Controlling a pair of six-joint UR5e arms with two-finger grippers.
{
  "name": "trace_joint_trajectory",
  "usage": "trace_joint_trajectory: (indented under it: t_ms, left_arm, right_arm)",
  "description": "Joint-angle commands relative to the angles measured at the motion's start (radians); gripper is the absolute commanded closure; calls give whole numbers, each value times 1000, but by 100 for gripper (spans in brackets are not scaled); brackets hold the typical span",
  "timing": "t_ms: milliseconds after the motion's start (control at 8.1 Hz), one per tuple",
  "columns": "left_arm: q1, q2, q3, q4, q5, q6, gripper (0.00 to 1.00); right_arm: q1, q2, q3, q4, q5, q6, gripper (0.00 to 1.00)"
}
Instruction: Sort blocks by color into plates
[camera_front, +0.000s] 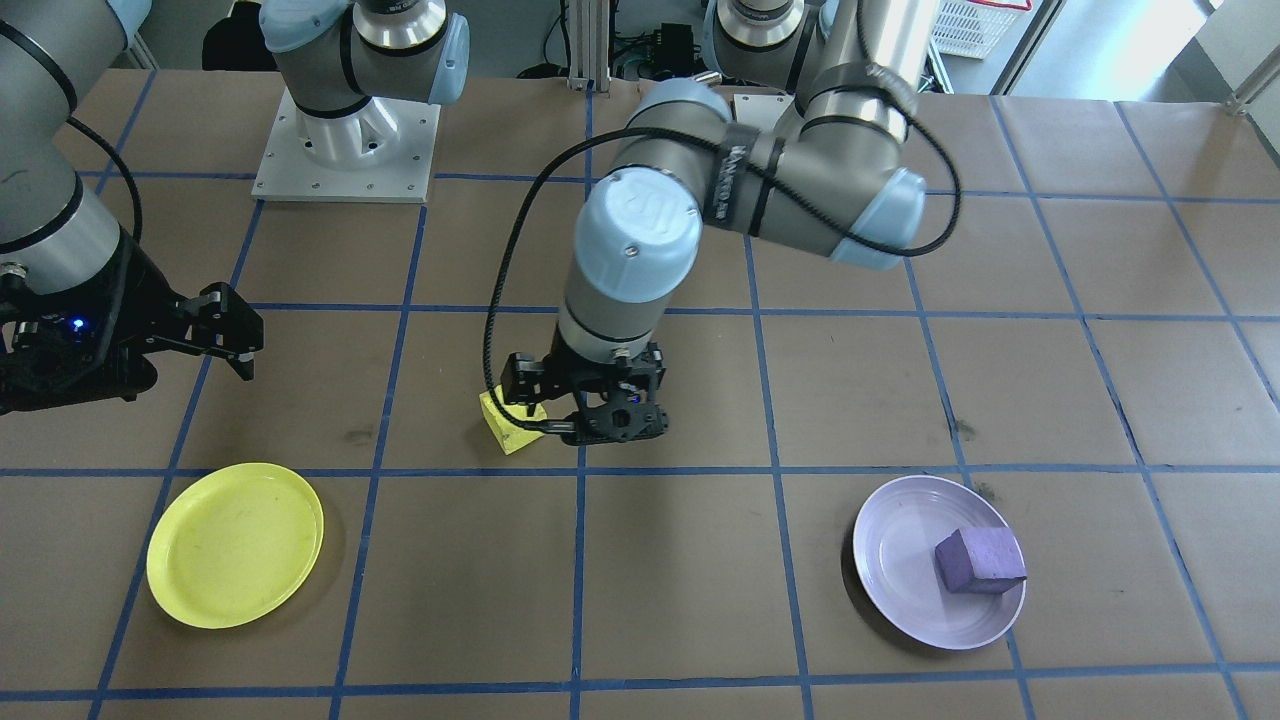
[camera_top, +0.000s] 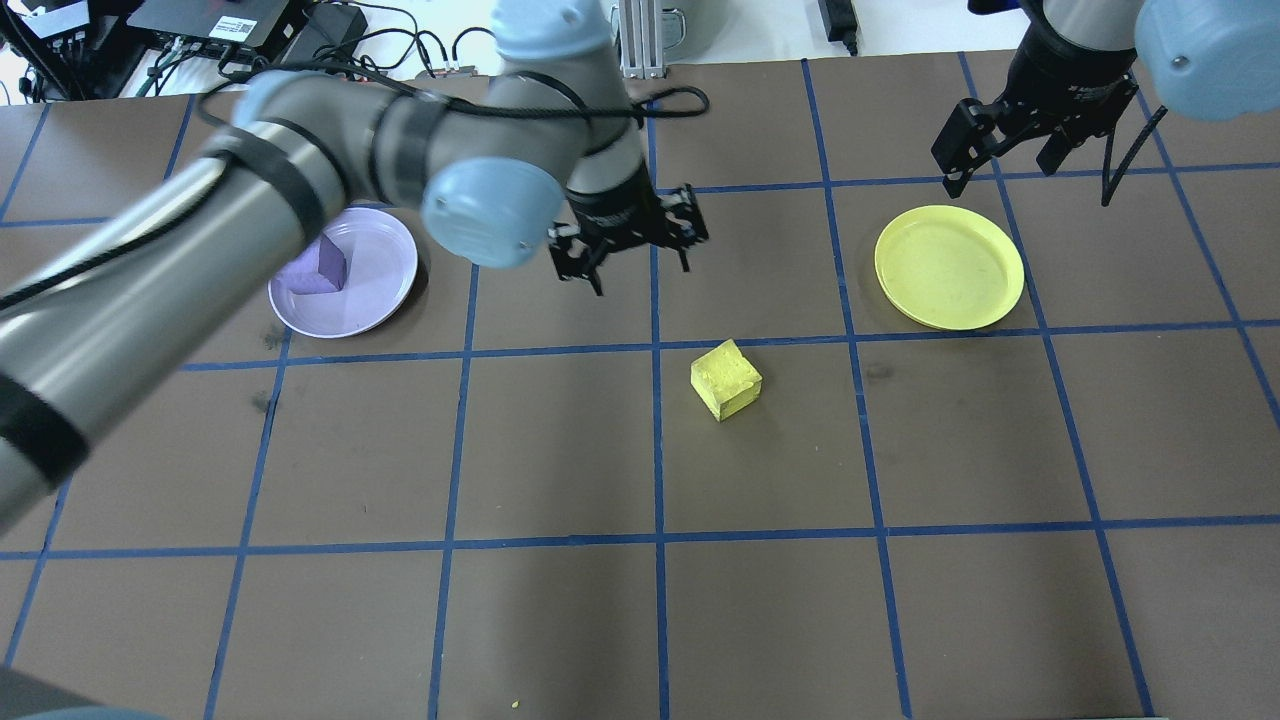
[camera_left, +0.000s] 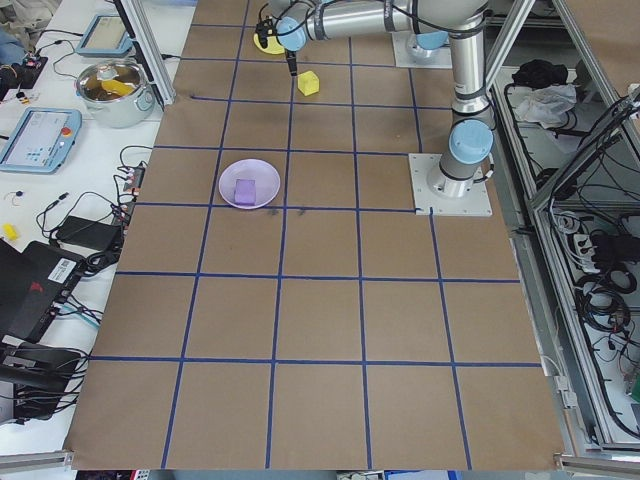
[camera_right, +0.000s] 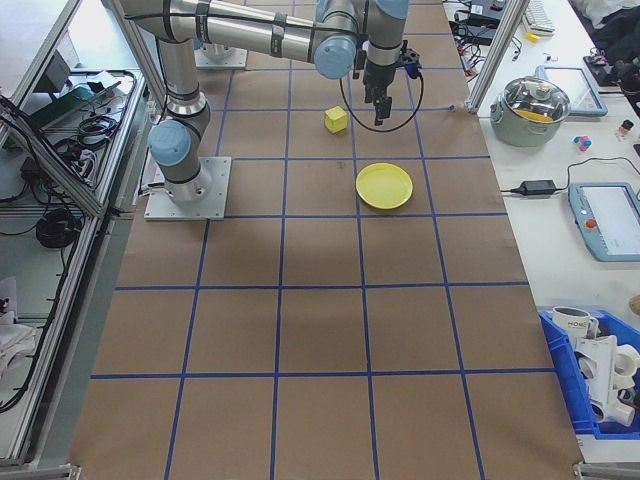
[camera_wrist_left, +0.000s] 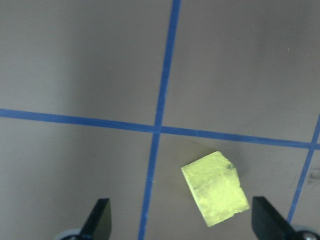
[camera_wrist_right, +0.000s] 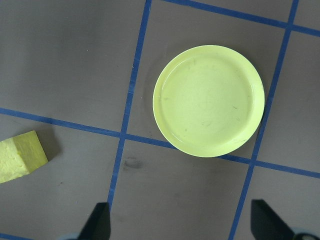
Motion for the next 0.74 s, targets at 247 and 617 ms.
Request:
trace_joint_trajectory:
  t_ms: [247,617]
  left_arm:
    - [367,330,34,-274,278,474,0]
    - [356,377,153,-459,257,426,0]
  right_arm:
    - [160,28,0,-8,3,-106,0]
    - [297,137,15,-30,6,-94,0]
